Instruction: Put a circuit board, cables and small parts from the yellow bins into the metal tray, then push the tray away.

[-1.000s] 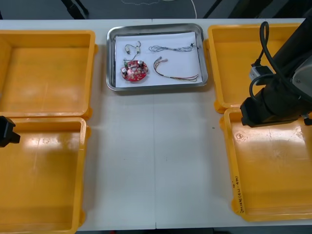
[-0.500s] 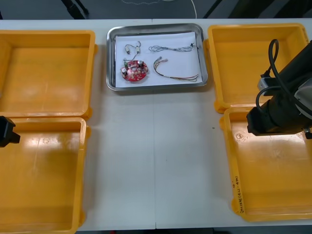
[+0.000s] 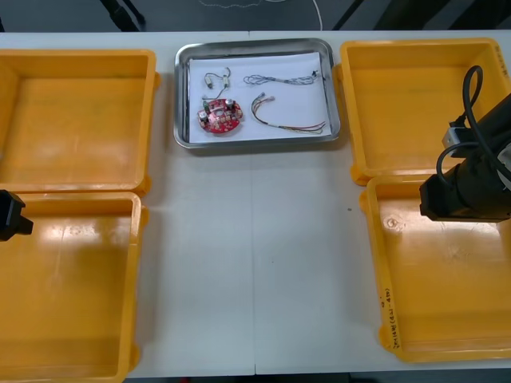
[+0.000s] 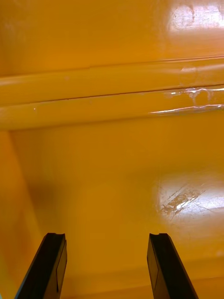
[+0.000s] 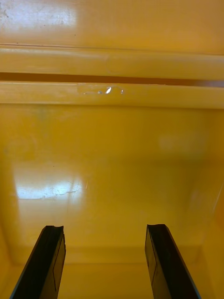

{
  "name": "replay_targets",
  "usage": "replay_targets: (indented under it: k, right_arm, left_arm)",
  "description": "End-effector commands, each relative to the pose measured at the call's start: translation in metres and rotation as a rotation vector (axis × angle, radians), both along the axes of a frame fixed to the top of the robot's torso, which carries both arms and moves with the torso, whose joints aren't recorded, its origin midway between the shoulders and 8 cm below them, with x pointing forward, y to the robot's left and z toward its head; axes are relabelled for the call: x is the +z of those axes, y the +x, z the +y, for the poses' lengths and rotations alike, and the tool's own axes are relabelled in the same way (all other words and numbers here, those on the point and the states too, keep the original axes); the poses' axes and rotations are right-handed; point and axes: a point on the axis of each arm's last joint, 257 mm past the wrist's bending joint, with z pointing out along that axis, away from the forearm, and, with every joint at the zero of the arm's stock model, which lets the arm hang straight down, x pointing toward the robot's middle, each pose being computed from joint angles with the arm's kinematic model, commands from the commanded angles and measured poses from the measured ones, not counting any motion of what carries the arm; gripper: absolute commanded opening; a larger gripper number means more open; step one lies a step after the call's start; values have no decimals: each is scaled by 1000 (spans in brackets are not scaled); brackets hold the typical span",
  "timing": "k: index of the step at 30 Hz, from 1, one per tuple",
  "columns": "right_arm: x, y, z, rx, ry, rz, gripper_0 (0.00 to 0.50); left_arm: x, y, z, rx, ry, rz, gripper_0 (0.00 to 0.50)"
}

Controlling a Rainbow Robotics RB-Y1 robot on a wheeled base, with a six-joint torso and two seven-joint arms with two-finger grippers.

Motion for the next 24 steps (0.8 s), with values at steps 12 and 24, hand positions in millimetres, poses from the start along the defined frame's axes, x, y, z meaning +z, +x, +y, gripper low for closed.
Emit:
replay_targets:
  k: [12, 24]
  right_arm:
    - [-6, 5, -8, 100, 1, -25, 500]
    - [-8, 3, -10, 96, -2, -20, 500]
  left_arm:
    - [8, -6, 22, -55, 79, 2, 500]
    - [8, -6, 22, -55, 79, 2, 500]
